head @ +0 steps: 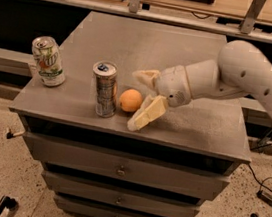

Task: Move orange near redbull can

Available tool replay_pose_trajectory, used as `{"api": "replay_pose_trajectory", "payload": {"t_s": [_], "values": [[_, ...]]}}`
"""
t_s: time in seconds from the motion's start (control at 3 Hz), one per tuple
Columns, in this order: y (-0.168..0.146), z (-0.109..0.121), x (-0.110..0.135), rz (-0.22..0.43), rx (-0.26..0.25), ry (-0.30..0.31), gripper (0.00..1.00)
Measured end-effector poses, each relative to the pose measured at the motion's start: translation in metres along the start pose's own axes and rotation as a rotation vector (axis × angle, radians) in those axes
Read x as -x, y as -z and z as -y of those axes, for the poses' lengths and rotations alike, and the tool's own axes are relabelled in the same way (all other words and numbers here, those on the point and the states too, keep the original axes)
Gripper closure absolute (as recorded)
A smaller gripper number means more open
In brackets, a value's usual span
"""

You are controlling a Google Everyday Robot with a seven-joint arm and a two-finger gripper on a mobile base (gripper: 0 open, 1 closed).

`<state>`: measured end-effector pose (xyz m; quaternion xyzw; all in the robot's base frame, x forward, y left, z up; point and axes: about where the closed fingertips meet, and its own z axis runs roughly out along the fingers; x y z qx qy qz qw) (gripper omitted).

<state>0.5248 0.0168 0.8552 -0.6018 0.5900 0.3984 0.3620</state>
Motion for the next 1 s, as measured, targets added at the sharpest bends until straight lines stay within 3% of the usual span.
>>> {"api": "replay_pose_trajectory", "payload": {"t_s": [0.33, 0.67, 1.0], "values": [[0.028, -0.001, 0.021, -0.012, -0.045, 0.060, 0.00], [0.059, -0.006, 0.037, -0.036, -0.139, 0.115, 0.00], [0.065, -0.007, 0.041, -0.040, -0.158, 0.123, 0.00]]}}
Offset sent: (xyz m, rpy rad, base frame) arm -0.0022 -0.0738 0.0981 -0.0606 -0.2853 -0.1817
